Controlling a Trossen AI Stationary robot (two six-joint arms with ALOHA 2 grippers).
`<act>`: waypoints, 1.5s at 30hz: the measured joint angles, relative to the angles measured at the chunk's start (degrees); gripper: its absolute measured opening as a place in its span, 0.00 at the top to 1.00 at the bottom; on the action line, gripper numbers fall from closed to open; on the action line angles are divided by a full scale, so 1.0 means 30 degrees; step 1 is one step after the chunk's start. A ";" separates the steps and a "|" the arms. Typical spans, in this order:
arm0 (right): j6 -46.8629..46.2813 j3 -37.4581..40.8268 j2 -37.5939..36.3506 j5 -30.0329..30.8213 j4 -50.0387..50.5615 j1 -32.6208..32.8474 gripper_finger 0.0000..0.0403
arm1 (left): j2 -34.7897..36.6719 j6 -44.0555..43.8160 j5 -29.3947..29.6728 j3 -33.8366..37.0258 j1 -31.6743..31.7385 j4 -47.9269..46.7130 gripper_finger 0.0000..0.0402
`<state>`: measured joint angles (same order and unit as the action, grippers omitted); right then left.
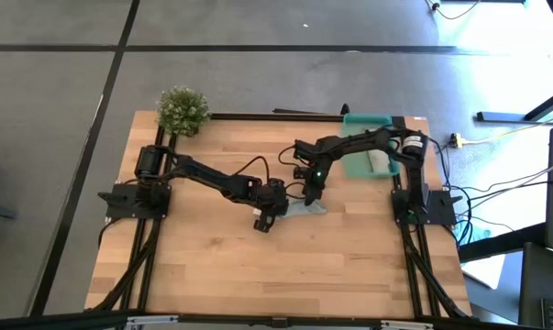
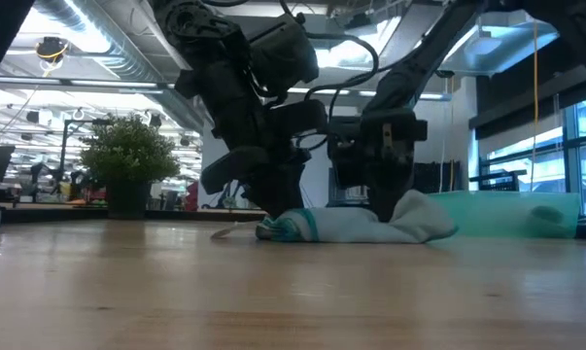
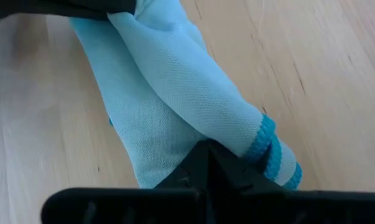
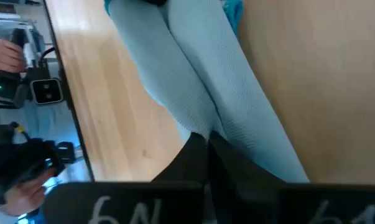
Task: Roll microfiber towels into tight, uniform cylinder then place into a basket
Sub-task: Roll the blue towel
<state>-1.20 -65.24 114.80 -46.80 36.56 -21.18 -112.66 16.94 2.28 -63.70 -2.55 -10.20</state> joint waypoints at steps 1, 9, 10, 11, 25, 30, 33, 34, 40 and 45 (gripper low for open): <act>-0.0007 -0.0016 0.0117 -0.0059 -0.0007 -0.0025 0.98 | -0.0007 0.0070 -0.0005 0.0001 0.0000 0.0000 1.00; -0.0010 -0.0054 0.0272 0.0263 -0.0136 -0.0230 0.98 | 0.1028 -0.0363 0.0279 0.0151 0.0092 -0.0445 1.00; -0.0010 -0.0056 0.0272 0.0340 -0.0120 -0.0230 0.98 | 0.1368 -0.0453 0.0273 0.0189 0.0155 -0.0700 1.00; -0.0010 -0.0048 0.0272 0.0348 -0.0119 -0.0230 0.98 | 0.1737 -0.0453 0.0277 0.0189 0.0219 -0.0732 1.00; -0.0010 -0.0019 0.0294 0.0414 -0.0280 -0.0241 0.98 | 0.2124 0.0054 -0.3247 0.0114 -0.0066 0.1028 1.00; 0.0005 -0.0017 0.0294 0.0421 -0.0295 -0.0240 0.98 | 0.1581 -0.0092 -0.2861 0.0109 0.0197 0.1239 1.00; 0.0029 -0.0005 0.0306 0.0294 -0.0324 -0.0238 0.98 | 0.1486 -0.0608 -0.0695 0.0109 0.0490 0.1207 1.00; 0.0034 0.0003 0.0316 0.0226 -0.0328 -0.0238 0.98 | 0.1494 -0.0768 -0.0114 0.0098 0.0613 0.1217 1.00; 0.0048 0.0010 0.0323 0.0199 -0.0350 -0.0238 0.98 | 0.1494 -0.1104 0.0513 0.0095 0.1624 0.1137 1.00; 0.0063 0.0010 0.0331 0.0159 -0.0350 -0.0238 0.98 | 0.1501 -0.1131 0.0556 0.0087 0.2302 0.1137 1.00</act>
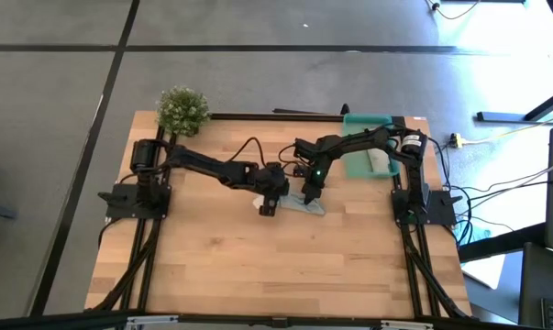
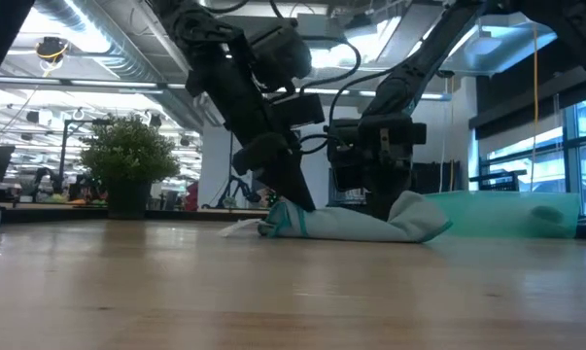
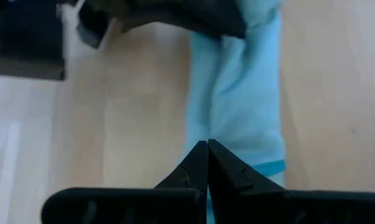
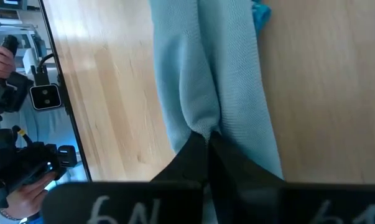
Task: Roll microfiber towels into tight, uniform cylinder then place into a basket
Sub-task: Roll the blue towel
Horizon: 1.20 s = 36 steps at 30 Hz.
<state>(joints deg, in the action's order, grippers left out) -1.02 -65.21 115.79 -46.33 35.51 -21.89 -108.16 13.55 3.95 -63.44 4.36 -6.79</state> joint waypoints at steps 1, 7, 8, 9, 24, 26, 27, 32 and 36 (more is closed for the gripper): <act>0.0000 0.0000 0.0000 -0.0006 0.0000 0.0000 0.98 | 0.0000 -0.0034 0.0008 0.0000 0.0126 0.0000 1.00; -0.0003 0.0000 0.0000 -0.0024 -0.0027 0.0000 0.98 | -0.0493 -0.0503 -0.0112 -0.0045 0.0596 -0.0144 1.00; -0.0016 0.0000 0.0000 -0.0031 -0.0051 0.0000 0.98 | -0.0663 -0.0612 -0.0145 -0.0015 0.0572 -0.0161 1.00; -0.0022 0.0000 0.0000 -0.0036 -0.0052 0.0000 0.98 | -0.0774 -0.0644 -0.0146 -0.0021 0.0527 -0.0060 1.00; -0.0015 0.0004 0.0000 -0.0089 -0.0175 0.0007 0.98 | 0.1290 -0.0607 -0.3208 -0.0051 -0.0296 -0.0190 1.00; -0.0015 0.0007 0.0000 -0.0087 -0.0291 0.0007 0.98 | 0.0615 -0.0306 -0.3130 -0.0020 -0.0585 -0.0095 1.00; -0.0015 0.0007 0.0000 -0.0086 -0.0313 0.0007 0.98 | 0.0385 -0.0174 -0.3041 0.0000 -0.0694 -0.0076 1.00; -0.0015 0.0007 0.0000 -0.0087 -0.0334 0.0007 0.98 | -0.0182 -0.0440 -0.0717 -0.0009 -0.0739 0.0006 1.00; -0.0010 0.0007 0.0000 -0.0087 -0.0364 0.0007 0.98 | -0.0146 -0.0854 -0.0068 -0.0022 -0.0036 0.0022 1.00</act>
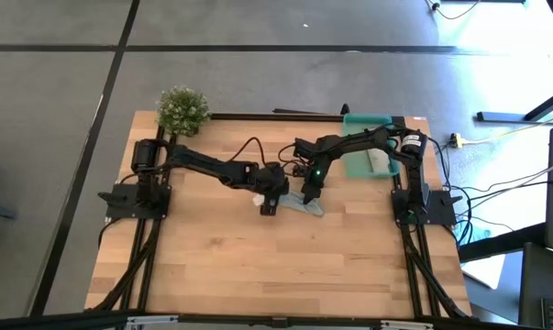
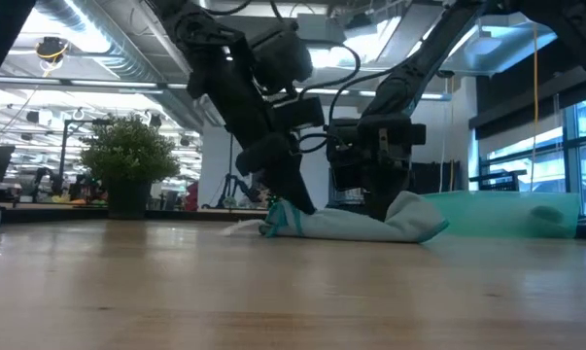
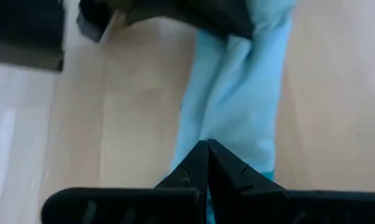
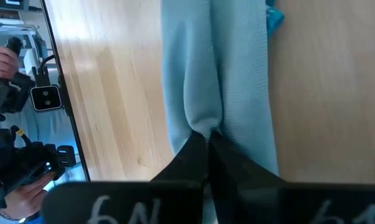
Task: Roll microfiber towels into tight, uniform cylinder then place into a basket
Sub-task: Roll the blue towel
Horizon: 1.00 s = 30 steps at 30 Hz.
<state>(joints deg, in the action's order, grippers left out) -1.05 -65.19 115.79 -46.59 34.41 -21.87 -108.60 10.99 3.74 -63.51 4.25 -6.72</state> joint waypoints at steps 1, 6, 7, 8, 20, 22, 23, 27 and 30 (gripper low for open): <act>0.0003 -0.0007 0.0000 0.0006 0.0000 0.0000 0.98 | 0.0000 -0.0023 -0.0004 0.0000 0.0156 -0.0080 1.00; 0.0003 -0.0007 0.0000 0.0006 0.0007 0.0007 0.98 | -0.0352 -0.0035 -0.0405 -0.0025 0.0817 -0.0027 1.00; 0.0003 -0.0007 0.0000 0.0006 0.0007 0.0007 0.98 | -0.0414 -0.0041 -0.0635 0.0018 0.0903 -0.0266 1.00; 0.0003 -0.0007 0.0000 0.0003 0.0013 0.0007 0.98 | -0.0640 -0.0038 -0.0786 -0.0003 0.0944 -0.0025 1.00; -0.0062 -0.0007 0.0000 0.0007 -0.0066 0.0007 0.97 | -0.1333 0.0006 -0.1046 -0.0066 0.0924 0.0334 1.00; -0.0056 -0.0007 0.0000 0.0015 -0.0073 0.0000 0.95 | -0.1333 0.0020 -0.1046 -0.0066 0.0917 0.0243 1.00; -0.0062 -0.0007 0.0000 0.0019 -0.0060 -0.0032 0.95 | -0.1339 0.0020 -0.1034 -0.0066 0.0917 0.0217 1.00; -0.0078 -0.0007 -0.0151 0.0134 0.0127 -0.0328 0.92 | -0.1348 0.0028 -0.1024 -0.0066 0.0917 0.0171 1.00; -0.0073 0.0000 -0.0596 0.0572 0.0333 -0.0707 0.91 | -0.1355 0.0028 -0.1024 -0.0064 0.0917 0.0115 1.00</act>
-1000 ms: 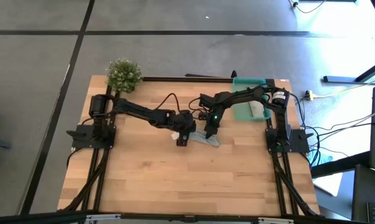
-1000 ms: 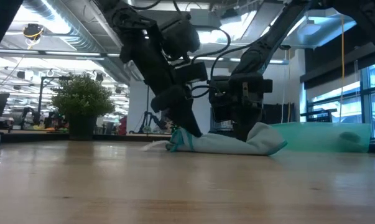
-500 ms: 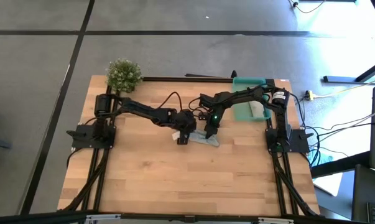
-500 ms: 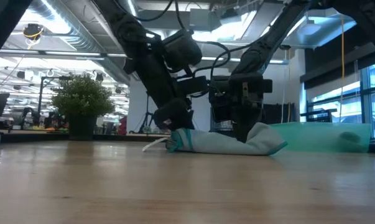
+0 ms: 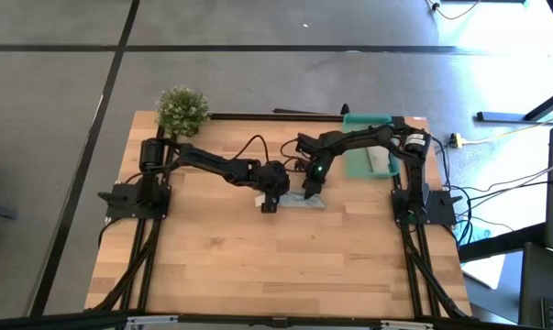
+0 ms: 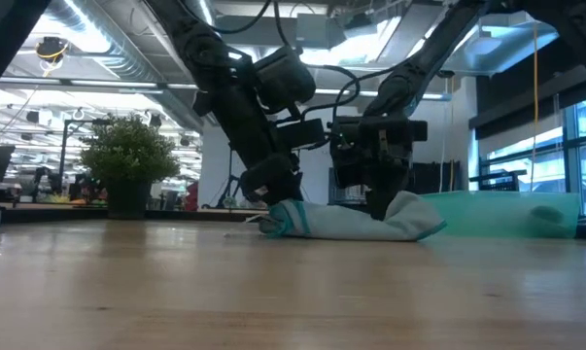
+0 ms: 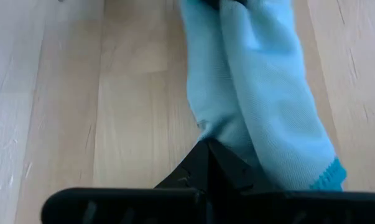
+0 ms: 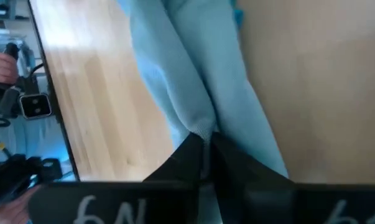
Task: Roll microfiber towels into tight, uniform cylinder then place into a basket
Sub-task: Roll the blue towel, then put the blue towel into the green bin
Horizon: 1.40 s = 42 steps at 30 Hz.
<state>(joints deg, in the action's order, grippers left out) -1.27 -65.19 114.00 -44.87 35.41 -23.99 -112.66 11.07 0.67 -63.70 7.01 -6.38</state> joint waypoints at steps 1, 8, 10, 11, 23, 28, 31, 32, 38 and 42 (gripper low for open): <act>0.0003 0.0000 -0.0197 0.0061 0.0146 -0.0101 0.91 | 0.0000 -0.0004 0.0000 0.0006 0.0000 -0.0006 1.00; -0.0042 0.0000 -0.1350 0.0032 0.0264 -0.0327 0.91 | -0.0022 -0.0007 0.0015 0.0027 0.0000 -0.0078 1.00; -0.0077 0.0000 -0.1350 0.0019 0.0258 -0.0250 0.91 | -0.0022 -0.0007 0.0022 0.0035 -0.0027 -0.0078 1.00; -0.0084 0.0000 -0.1350 0.0003 0.0250 -0.0205 0.90 | -0.0022 0.0000 0.0028 0.0035 -0.0054 -0.0078 1.00; -0.0485 -0.0326 -0.1357 0.1820 -0.0579 0.0197 0.66 | -0.0036 -0.0015 0.0087 0.0042 -0.0087 -0.0093 1.00; 0.0033 -0.1363 -0.1576 0.1956 0.1358 -0.0342 0.60 | -0.0036 -0.0022 0.0080 0.0049 -0.0087 -0.0108 1.00; 0.1068 -0.1800 -0.2083 0.2547 0.2880 -0.0495 0.60 | -0.0038 -0.0029 0.0073 0.0049 -0.0087 -0.0108 1.00; 0.1337 -0.1882 -0.2313 0.2827 0.3412 -0.0488 0.60 | -0.0042 -0.0036 0.0073 0.0049 -0.0087 -0.0108 1.00; 0.1578 -0.1480 -0.4613 0.5072 0.4853 -0.0048 0.61 | -0.0036 -0.0015 0.0061 0.0069 -0.0087 0.0177 1.00; 0.1309 -0.0881 -0.6402 0.6222 0.4684 0.1043 0.60 | -0.0095 -0.0006 -0.0006 0.0100 -0.0096 0.0845 1.00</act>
<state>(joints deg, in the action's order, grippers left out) 2.66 -67.83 94.79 -26.20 49.46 -20.86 -112.95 11.05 0.65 -63.40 6.72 -3.84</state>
